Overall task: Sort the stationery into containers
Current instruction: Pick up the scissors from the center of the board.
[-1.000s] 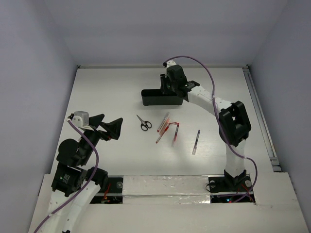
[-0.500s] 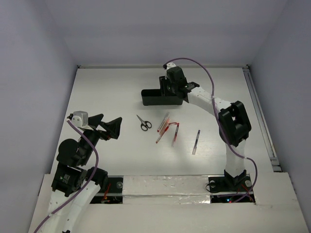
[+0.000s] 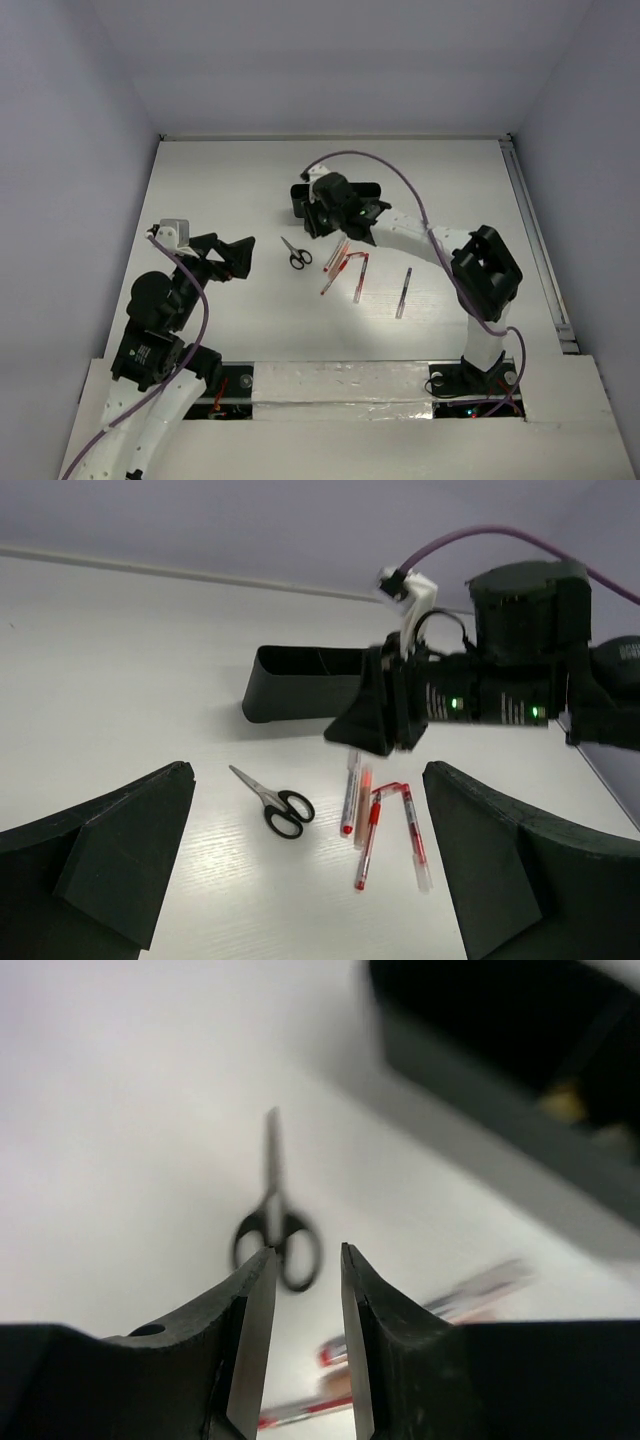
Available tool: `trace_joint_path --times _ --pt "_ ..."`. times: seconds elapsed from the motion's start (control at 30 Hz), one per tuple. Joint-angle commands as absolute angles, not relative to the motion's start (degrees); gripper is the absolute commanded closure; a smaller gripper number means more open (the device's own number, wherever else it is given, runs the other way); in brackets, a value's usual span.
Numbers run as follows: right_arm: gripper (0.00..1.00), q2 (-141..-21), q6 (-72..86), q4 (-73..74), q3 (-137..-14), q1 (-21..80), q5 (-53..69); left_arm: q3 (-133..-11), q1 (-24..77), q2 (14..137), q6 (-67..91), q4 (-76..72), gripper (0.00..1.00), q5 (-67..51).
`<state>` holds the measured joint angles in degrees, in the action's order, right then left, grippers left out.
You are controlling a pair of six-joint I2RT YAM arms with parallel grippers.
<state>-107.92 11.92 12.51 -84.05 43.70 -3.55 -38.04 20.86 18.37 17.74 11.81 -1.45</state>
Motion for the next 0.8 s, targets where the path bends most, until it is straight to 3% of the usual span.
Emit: trace_joint_path --times 0.0,0.27,0.77 --pt "0.62 -106.2 11.8 13.4 -80.8 47.4 -4.7 -38.5 20.6 20.8 18.7 9.2 0.01 -1.3" --pt "0.63 -108.8 14.5 12.7 -76.7 48.8 -3.5 -38.5 20.6 21.8 18.6 9.8 0.01 -2.2" --pt "0.62 -115.7 16.4 11.9 -80.8 49.8 -2.8 -38.5 19.0 23.4 18.2 9.8 0.01 -4.1"
